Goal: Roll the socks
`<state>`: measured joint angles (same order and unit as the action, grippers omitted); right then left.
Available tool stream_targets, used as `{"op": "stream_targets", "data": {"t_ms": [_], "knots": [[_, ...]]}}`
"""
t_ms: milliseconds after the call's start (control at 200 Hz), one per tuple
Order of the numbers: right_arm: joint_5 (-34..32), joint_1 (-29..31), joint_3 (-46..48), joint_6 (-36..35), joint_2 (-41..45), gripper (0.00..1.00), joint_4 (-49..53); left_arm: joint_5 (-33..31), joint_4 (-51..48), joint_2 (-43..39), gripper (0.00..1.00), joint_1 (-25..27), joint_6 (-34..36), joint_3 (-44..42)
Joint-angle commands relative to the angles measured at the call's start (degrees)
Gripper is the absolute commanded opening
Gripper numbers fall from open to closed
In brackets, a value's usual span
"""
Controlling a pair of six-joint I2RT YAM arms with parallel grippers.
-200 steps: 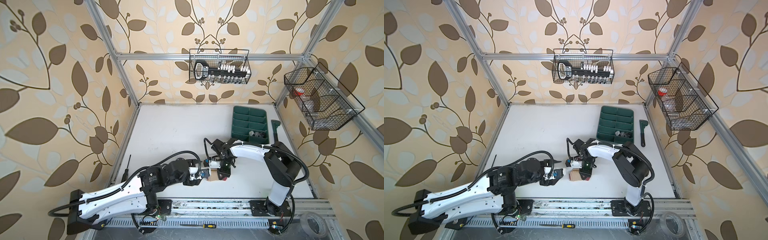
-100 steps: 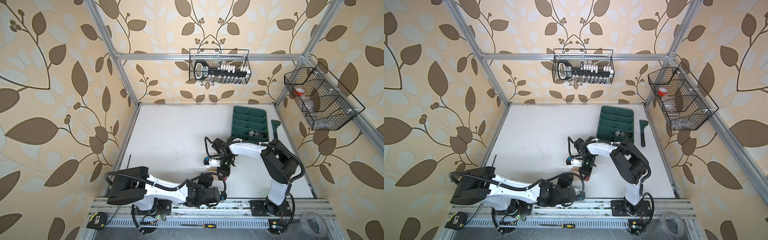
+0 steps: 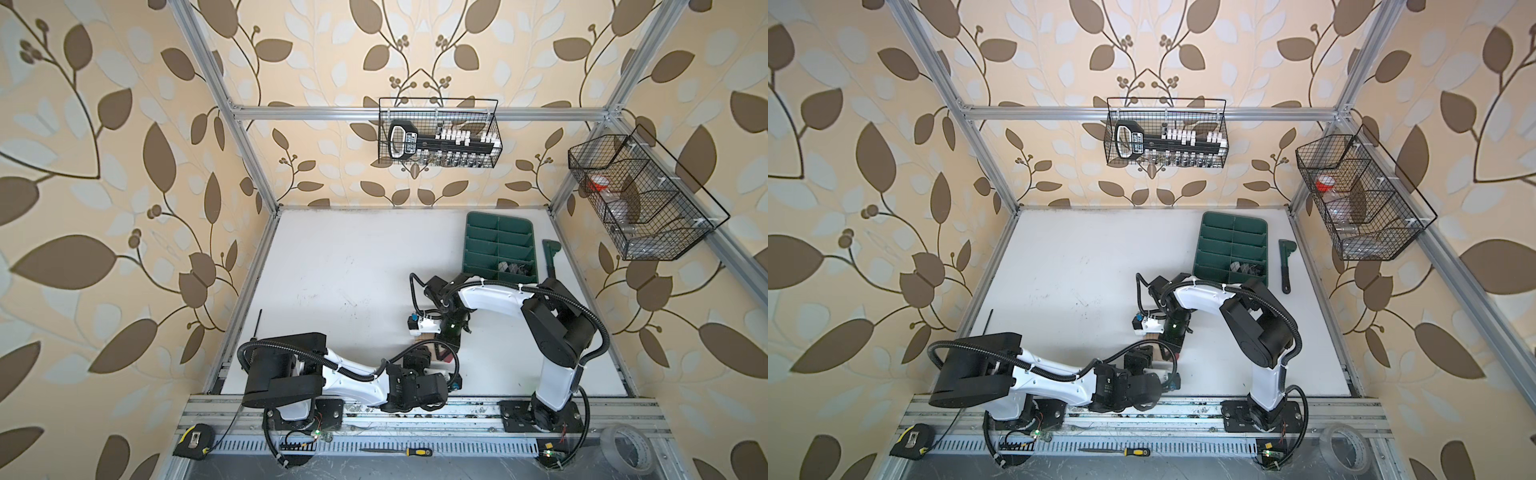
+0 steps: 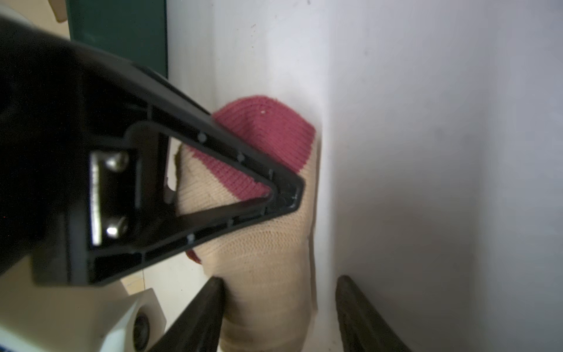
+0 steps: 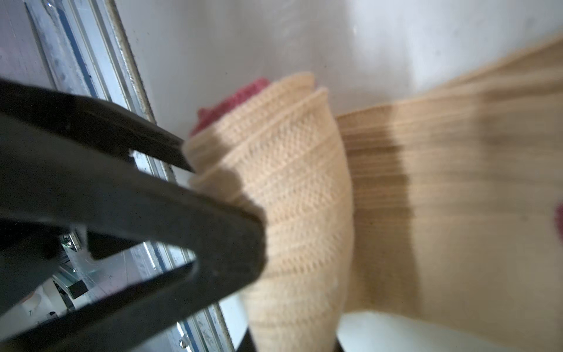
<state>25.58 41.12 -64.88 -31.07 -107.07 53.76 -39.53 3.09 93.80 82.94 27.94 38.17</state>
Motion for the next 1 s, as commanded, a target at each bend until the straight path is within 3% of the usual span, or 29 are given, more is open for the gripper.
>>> {"op": "stream_targets", "data": {"t_ms": [0, 240, 365, 515, 785, 805, 845, 865, 895, 905, 915, 995], "knots": [[-0.84, 0.21, 2.18, -0.7, -2.03, 0.0, -1.39, 0.75, 1.12, 3.1, 0.53, -1.91, -2.06, 1.12], [-0.56, 0.25, 2.22, -0.88, -1.84, 0.0, -1.65, 2.72, 0.36, 6.82, 0.22, -2.69, -2.36, 2.72], [-4.43, 0.11, 3.27, 0.81, -0.34, 0.0, -4.61, 6.97, -3.88, 6.84, 0.09, -2.69, -3.31, 4.85], [-9.53, -0.82, 6.35, 1.8, 4.49, 0.38, -9.13, 12.93, -8.83, 6.41, 0.08, -2.78, -6.66, 6.51], [-16.38, -6.0, 11.6, 4.61, 16.76, 0.54, -17.31, 18.26, -12.24, 6.18, 0.07, -2.78, -10.19, 6.84], [-16.58, -6.68, 12.04, 4.91, 18.12, 0.64, -18.25, 18.26, -12.31, 6.07, 0.07, -2.78, -10.31, 6.67], [-16.41, -8.46, 12.89, 5.31, 21.0, 0.67, -20.04, 18.49, -12.49, 5.98, 0.06, -2.78, -10.45, 6.35], [-16.52, -9.26, 13.25, 5.58, 22.45, 0.77, -20.94, 18.64, -12.5, 5.88, 0.06, -2.74, -10.45, 6.24], [-16.49, -10.42, 13.82, 5.9, 24.59, 0.81, -22.2, 19.17, -12.56, 5.74, 0.06, -2.77, -10.54, 6.14], [-16.43, -10.86, 13.97, 5.92, 25.21, 0.93, -22.53, 19.32, -12.58, 5.71, 0.06, -2.78, -10.54, 6.13], [-16.33, -11.28, 14.1, 5.97, 25.87, 0.98, -22.9, 19.47, -12.58, 5.7, 0.06, -2.82, -10.59, 6.12], [-17.68, -14.7, 15.53, 6.57, 31.26, 1.0, -26.32, 19.8, -12.72, 5.78, 0.06, -2.78, -10.61, 6.17]]}}
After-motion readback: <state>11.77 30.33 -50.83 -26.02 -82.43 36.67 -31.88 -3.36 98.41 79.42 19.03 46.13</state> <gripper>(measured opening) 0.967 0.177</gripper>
